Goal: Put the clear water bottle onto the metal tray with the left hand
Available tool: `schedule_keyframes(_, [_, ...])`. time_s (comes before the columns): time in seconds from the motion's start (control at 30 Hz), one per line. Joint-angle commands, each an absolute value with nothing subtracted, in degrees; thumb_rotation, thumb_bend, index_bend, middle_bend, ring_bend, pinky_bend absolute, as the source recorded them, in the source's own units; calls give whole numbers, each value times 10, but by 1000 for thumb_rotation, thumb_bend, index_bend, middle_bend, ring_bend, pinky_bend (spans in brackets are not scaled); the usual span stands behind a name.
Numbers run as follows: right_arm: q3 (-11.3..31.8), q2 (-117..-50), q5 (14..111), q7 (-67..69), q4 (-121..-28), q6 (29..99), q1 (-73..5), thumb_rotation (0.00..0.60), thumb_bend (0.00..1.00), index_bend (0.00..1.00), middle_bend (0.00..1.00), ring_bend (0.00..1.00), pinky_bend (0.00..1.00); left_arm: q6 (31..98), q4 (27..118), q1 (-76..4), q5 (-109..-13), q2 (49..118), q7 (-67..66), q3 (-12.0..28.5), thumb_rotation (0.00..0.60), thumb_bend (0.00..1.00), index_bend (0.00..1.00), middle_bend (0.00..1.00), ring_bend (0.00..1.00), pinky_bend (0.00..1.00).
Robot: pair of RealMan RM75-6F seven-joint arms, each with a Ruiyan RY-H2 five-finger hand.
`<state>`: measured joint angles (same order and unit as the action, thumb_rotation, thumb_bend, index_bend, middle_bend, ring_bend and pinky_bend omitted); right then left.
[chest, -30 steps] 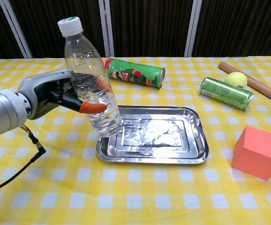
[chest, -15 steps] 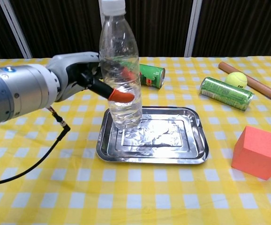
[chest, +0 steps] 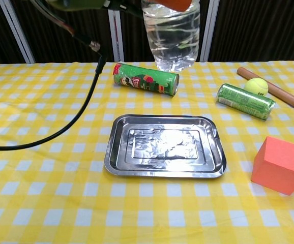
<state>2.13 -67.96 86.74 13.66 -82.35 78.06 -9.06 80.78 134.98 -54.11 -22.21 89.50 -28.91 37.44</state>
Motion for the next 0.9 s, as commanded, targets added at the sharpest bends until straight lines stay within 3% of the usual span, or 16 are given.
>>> schedule_keyframes(0.03, [21,-678,868,138,-825,781,-91,600,50,46,0,0,0,812,1350,-545,-199,880,-276,382,600,424,509,494,35,61])
schedule_keyframes(0.13, [21,-677,867,139,-826,782,-90,600,49,46,0,0,0,800,1350,-527,-193,865,-258,362,600,424,507,492,35,61])
schedule_keyframes(0.27, [22,-677,865,138,-826,780,-90,600,50,46,0,0,0,762,1339,-487,-200,845,-223,303,600,424,504,485,35,58])
schedule_keyframes(0.57, [22,-676,865,141,-827,780,-90,600,50,46,0,0,0,647,1198,-426,-299,854,-137,177,600,424,505,482,35,56])
schedule_keyframes(0.9, [21,-678,867,142,-826,778,-92,600,50,46,0,0,0,651,1207,-431,-350,864,-117,194,600,423,512,483,35,57])
